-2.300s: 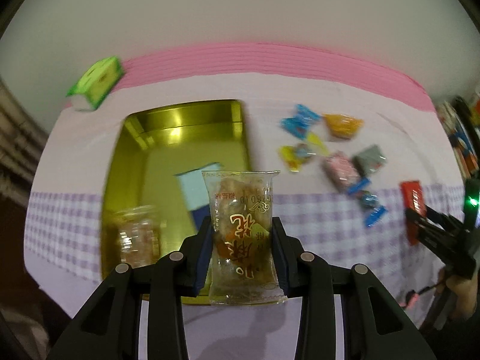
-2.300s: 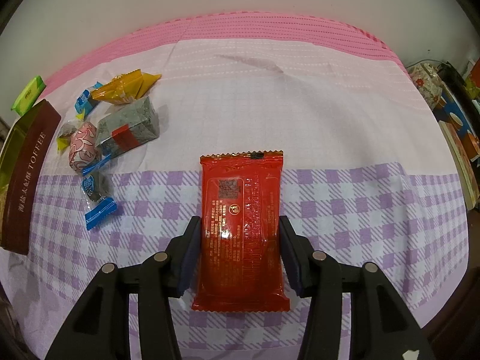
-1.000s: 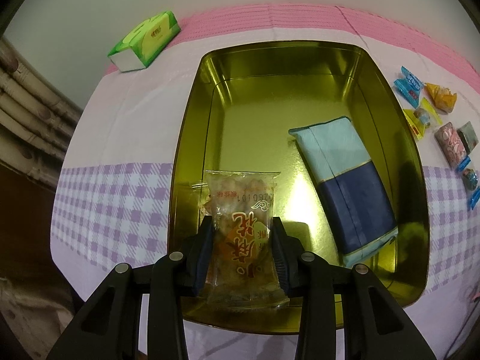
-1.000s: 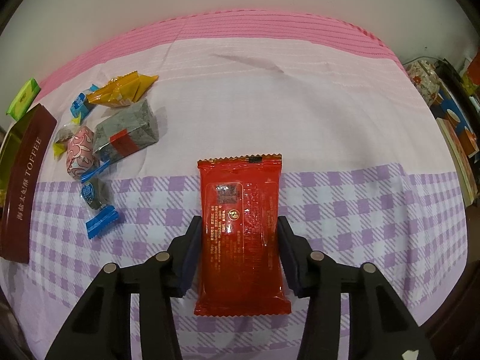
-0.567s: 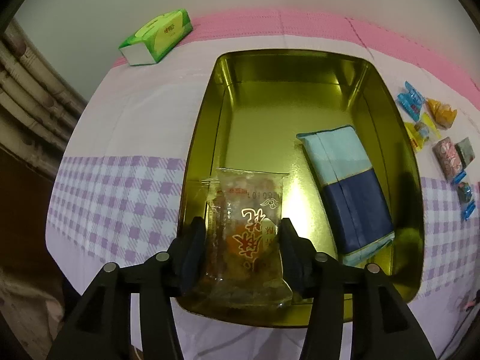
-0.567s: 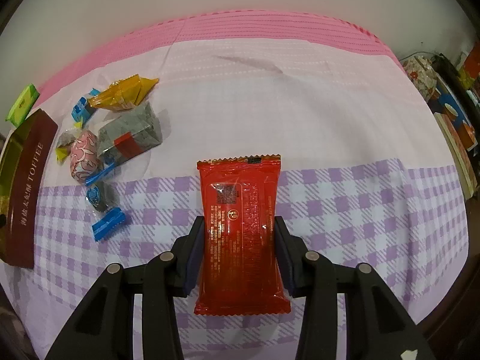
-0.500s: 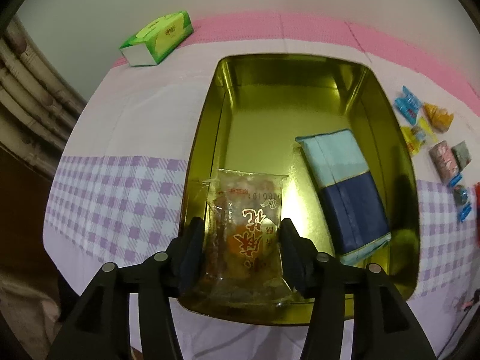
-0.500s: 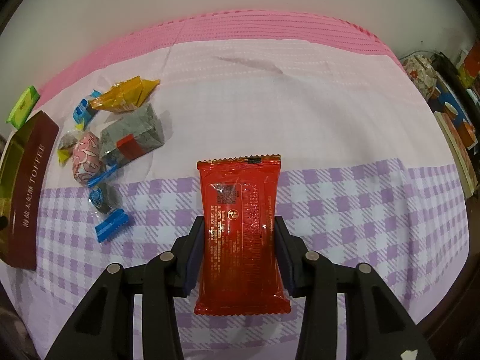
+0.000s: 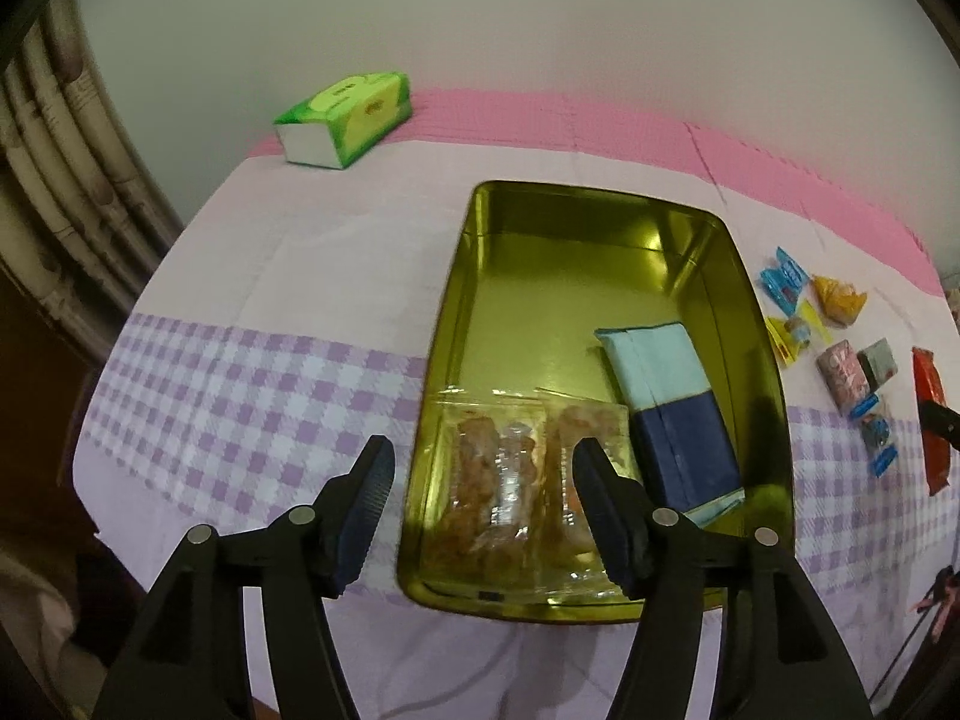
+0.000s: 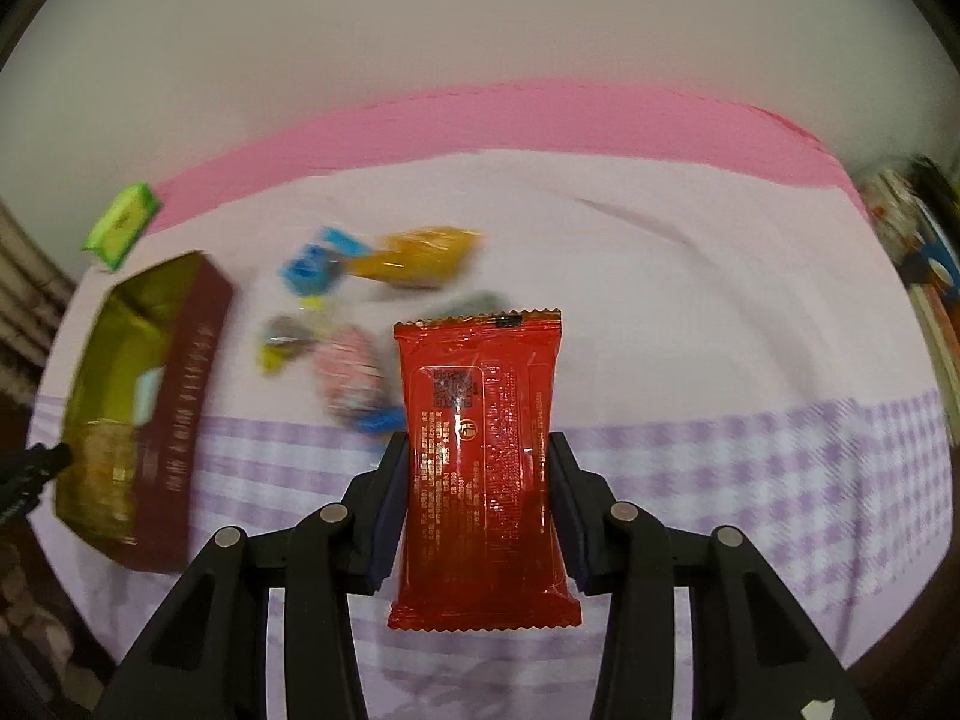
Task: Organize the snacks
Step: 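Move the held red bar over the gold tray and open the right gripper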
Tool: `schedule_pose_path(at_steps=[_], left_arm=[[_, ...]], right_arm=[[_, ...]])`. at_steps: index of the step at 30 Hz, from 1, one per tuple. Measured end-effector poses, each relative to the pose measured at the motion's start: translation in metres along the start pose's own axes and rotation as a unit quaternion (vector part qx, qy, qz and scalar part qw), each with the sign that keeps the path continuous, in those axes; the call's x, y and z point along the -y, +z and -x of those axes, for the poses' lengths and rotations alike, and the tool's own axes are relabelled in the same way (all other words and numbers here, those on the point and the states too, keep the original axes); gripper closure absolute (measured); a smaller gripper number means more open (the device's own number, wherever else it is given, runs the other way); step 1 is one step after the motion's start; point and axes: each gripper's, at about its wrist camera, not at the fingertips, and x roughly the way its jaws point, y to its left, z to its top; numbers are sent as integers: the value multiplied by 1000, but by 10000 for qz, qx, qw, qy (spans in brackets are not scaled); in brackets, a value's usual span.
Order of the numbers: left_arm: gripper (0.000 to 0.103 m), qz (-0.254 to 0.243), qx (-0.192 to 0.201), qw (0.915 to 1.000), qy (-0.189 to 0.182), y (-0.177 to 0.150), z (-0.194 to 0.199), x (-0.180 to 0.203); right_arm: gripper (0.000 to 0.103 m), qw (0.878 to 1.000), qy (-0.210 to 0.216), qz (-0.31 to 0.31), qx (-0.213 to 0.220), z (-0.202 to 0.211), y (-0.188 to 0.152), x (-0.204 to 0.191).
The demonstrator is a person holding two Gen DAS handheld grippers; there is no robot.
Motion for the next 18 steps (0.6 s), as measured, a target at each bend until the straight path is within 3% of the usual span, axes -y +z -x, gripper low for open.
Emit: schedule_pose_path(at_steps=[8, 18], left_arm=[[40, 428, 97, 9990, 104, -8, 10, -29], [40, 866, 105, 9946, 567, -20, 15, -62]], right_arm=[[63, 9970, 572, 514, 23, 3, 12, -86], [63, 9902, 985, 987, -99, -8, 7, -179]])
